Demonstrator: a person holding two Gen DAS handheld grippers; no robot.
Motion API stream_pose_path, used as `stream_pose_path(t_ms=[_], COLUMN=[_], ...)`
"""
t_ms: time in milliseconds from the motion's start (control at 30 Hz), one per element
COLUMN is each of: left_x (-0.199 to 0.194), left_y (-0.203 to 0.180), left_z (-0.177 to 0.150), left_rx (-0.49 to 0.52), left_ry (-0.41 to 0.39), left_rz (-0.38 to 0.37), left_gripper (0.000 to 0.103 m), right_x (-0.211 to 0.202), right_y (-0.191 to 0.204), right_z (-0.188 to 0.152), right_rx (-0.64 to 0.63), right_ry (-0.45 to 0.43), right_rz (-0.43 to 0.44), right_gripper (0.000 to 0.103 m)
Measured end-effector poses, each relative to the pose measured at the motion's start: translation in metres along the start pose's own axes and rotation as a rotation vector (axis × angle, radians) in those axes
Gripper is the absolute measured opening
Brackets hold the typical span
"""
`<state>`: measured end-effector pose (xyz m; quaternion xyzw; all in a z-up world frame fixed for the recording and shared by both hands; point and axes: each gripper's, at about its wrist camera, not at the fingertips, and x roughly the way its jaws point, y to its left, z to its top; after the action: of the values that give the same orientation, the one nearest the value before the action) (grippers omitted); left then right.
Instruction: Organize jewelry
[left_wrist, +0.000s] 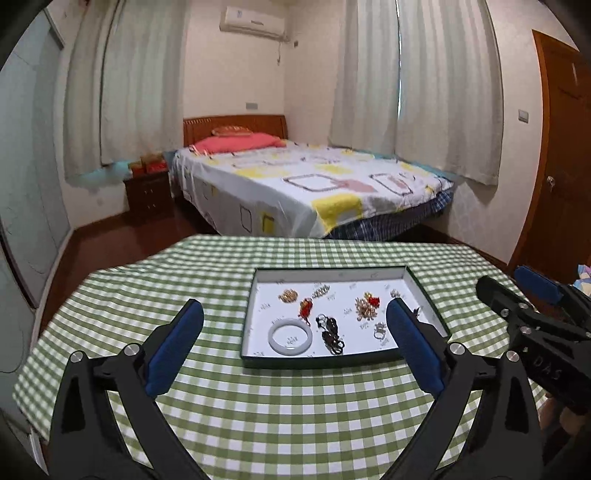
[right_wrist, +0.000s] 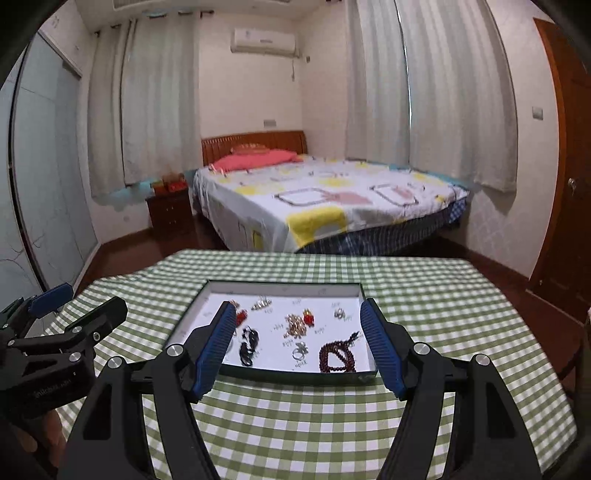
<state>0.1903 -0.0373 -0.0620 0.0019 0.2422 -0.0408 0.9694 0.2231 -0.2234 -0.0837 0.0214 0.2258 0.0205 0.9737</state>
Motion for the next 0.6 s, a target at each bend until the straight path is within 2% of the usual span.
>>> stream_pose_path(t_ms=[267, 333, 600], left_x=[-0.05, -0.061, -0.084], left_y=[0.005, 0.006, 0.009], left_z=[0.008, 0.008, 0.004], left_rx=[-0.019, -0.019, -0.032], left_ry=[-0.075, -0.087, -0.101], left_rz=[0.026, 0.03, 0.019], left_gripper=[0.098, 0.098, 0.098], right_x=[-0.055, -0.066, -0.084], right_y=[0.004, 0.006, 0.01], right_z=[0.007, 0.008, 0.004], right_rx=[-0.023, -0.03, -0.045], right_ry=[-0.081, -0.098, -0.12], right_rz=[0.006, 0.003, 0.007], right_gripper=[0.068, 0.071, 0.072])
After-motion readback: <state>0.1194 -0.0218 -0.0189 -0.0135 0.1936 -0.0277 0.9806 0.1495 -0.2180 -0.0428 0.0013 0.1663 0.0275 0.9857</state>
